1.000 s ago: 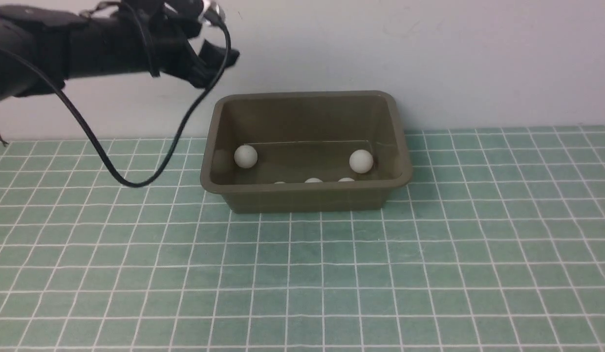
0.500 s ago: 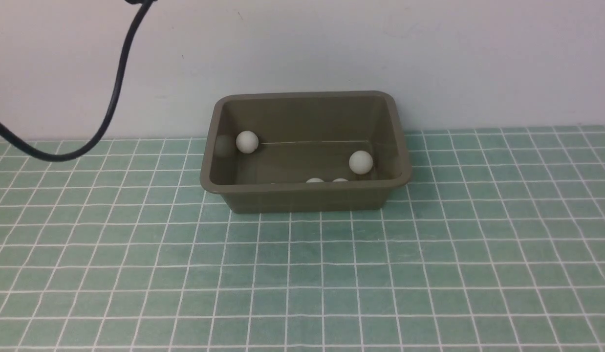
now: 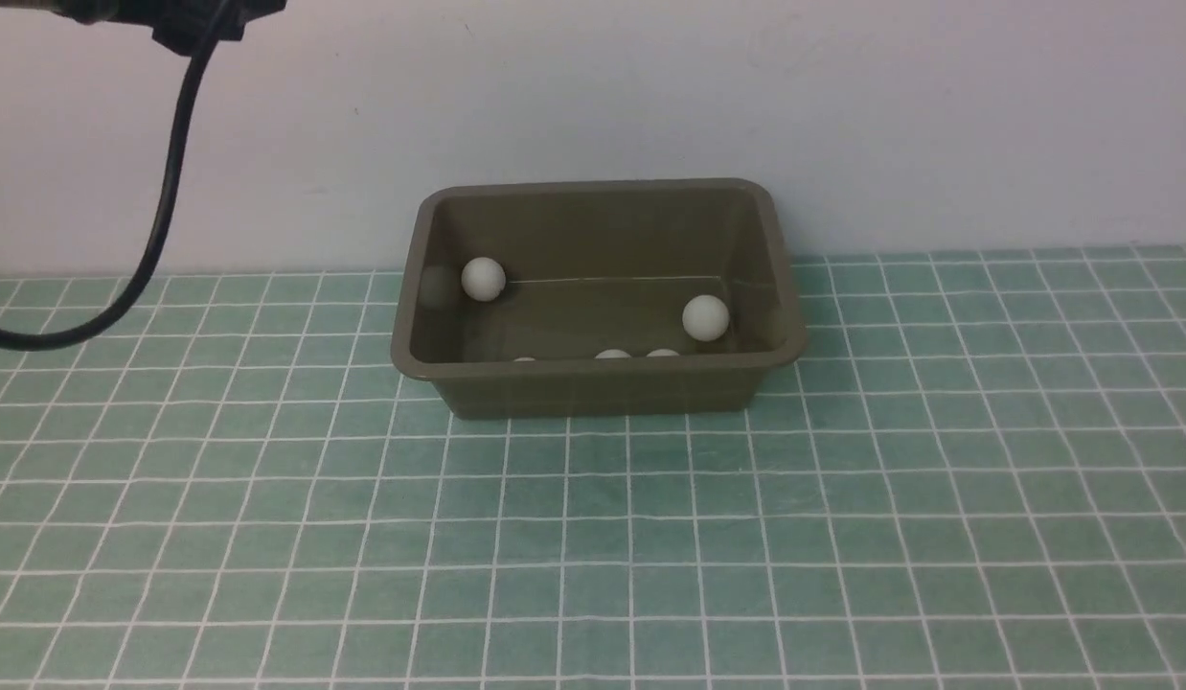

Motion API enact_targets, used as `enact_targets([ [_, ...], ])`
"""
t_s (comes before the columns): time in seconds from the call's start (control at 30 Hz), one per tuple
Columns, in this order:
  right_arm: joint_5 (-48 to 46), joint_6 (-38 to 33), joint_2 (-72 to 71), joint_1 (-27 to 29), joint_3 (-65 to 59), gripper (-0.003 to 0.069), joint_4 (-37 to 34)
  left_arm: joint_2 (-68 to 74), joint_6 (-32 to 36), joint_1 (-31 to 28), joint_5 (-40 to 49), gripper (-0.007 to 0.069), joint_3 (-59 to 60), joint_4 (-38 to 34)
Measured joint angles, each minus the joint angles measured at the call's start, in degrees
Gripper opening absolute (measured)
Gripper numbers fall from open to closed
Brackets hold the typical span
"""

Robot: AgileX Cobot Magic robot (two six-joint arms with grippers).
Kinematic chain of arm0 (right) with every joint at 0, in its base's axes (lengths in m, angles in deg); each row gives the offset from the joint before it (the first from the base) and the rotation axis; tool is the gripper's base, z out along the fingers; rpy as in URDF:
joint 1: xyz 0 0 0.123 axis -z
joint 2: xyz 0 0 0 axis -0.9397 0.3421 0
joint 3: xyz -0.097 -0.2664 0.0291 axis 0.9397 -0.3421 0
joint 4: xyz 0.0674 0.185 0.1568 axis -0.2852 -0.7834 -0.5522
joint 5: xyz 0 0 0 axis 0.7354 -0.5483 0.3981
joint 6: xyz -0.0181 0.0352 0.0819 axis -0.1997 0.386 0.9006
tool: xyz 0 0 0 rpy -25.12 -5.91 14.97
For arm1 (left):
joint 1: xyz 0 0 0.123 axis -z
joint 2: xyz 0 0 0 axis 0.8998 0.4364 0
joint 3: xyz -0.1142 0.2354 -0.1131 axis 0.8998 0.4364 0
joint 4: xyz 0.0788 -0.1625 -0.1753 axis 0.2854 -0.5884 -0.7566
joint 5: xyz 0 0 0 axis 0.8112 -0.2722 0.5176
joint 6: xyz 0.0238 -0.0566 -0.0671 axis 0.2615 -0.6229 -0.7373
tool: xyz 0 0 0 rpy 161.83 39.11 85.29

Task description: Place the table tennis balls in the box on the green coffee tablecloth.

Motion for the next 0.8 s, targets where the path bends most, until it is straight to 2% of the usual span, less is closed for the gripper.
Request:
enact_targets([
  [0.27, 12.0, 0.0, 0.1, 0.0, -12.7, 0.0385, -4.6, 0.0, -0.2, 0.0, 1.6, 0.0499, 0.1, -0.9],
  [0.4, 18.8, -0.1, 0.1, 0.0, -16.4, 0.0385, -3.3, 0.0, -0.2, 0.0, 1.8, 0.0499, 0.1, -1.3],
  [0.8, 17.9, 4.7, 0.1, 0.0, -16.5, 0.0385, 0.3, 0.0, 0.0, 0.0, 2.7, 0.0499, 0.1, -3.5],
])
